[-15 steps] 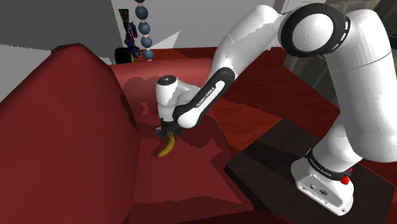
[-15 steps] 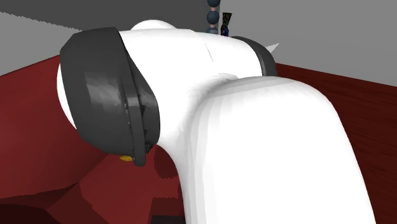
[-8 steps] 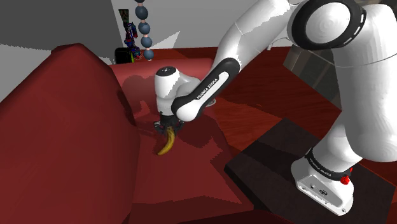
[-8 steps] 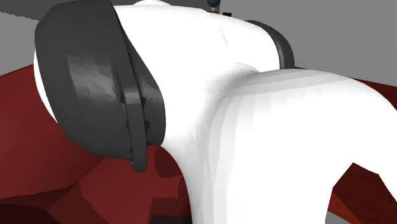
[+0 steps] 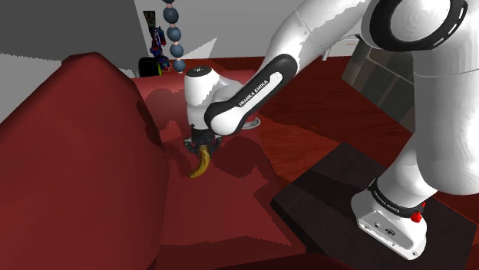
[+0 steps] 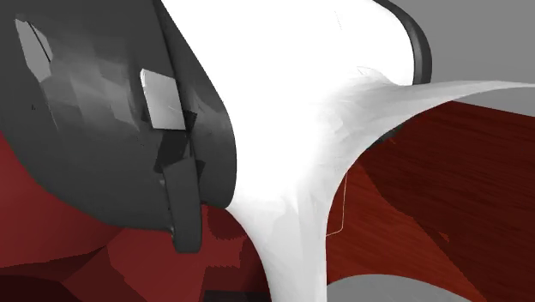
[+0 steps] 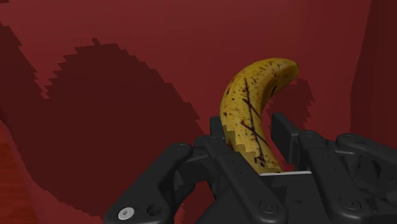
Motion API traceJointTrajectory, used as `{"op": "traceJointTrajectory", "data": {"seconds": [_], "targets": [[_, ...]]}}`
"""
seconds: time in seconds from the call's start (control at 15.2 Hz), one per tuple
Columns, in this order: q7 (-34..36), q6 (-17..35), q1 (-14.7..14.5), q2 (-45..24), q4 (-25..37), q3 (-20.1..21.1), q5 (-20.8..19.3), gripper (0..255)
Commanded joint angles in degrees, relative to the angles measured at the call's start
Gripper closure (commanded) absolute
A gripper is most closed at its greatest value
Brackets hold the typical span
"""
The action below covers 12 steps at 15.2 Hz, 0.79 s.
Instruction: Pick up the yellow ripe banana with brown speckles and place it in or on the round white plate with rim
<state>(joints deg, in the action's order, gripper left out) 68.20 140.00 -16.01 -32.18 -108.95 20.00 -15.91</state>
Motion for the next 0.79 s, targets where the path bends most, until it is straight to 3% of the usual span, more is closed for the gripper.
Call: {"op": "traceJointTrajectory", "data": {"seconds": [0.0,0.73], "targets": [[-0.2,-0.5,0.2,0.6,-0.1,0.2,0.3,255],[-14.9,1.0,12.6,3.1,-3.6,-1.1,2.6,255]]}}
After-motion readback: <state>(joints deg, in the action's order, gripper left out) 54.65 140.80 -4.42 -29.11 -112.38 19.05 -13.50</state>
